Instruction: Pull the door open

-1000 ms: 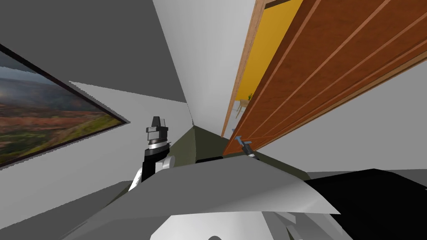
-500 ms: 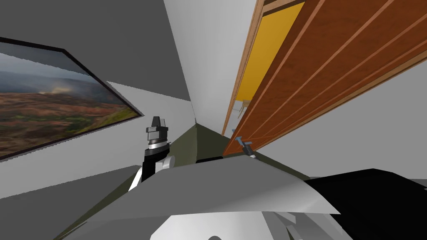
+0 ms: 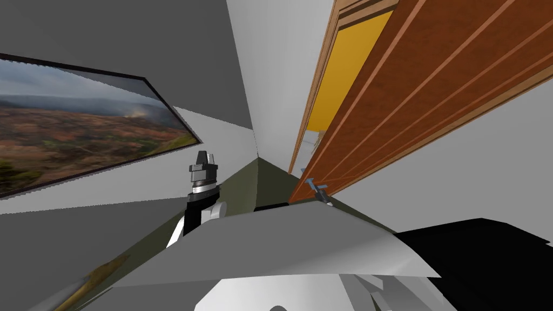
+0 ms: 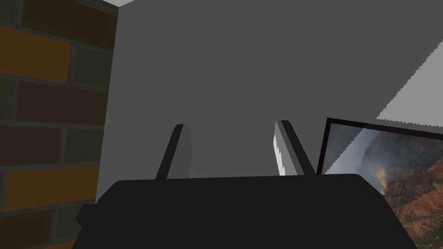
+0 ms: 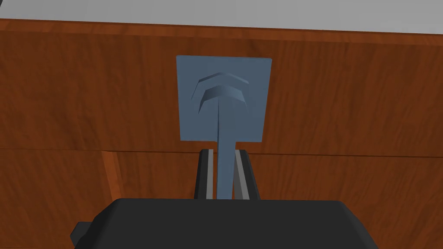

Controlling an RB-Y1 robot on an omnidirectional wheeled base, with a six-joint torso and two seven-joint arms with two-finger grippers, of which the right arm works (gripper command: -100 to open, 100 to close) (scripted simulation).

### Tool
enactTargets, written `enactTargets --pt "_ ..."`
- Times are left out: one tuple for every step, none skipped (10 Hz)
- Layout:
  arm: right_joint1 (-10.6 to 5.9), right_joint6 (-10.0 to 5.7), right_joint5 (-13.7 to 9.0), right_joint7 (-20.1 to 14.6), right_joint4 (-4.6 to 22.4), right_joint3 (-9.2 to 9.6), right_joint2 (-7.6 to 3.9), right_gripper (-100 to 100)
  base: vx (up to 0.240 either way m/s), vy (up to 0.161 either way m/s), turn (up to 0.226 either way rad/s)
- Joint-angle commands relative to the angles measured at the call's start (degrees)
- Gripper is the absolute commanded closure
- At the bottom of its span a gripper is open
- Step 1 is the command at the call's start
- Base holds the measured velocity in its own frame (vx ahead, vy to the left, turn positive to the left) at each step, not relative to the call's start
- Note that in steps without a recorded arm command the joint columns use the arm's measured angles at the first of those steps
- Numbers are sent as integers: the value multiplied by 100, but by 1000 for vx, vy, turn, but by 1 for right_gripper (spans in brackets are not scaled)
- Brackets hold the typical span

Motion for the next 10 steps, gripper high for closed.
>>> enactTargets --pt "46 -54 -18 -19 1 -5 -51 100 -179 -38 112" --pt "61 -3 -6 -6 -63 5 -26 100 -73 -15 21" --pt "-11 117 -57 56 -76 18 12 100 -121 -30 139" --pt "-51 168 -83 84 -80 20 28 100 -209 -88 176" --pt "-98 228 -113 118 -84 22 47 100 -188 -91 136" --pt "-178 330 -165 174 -92 26 78 100 -201 -46 185" --pt "-237 405 -204 216 -98 29 102 100 -225 -51 178" --pt "-300 486 -245 261 -104 32 127 100 -241 -66 165" --pt "-365 569 -287 307 -110 35 152 100 -221 -70 152" --pt "-365 569 -287 307 -110 35 152 100 -124 -46 49"
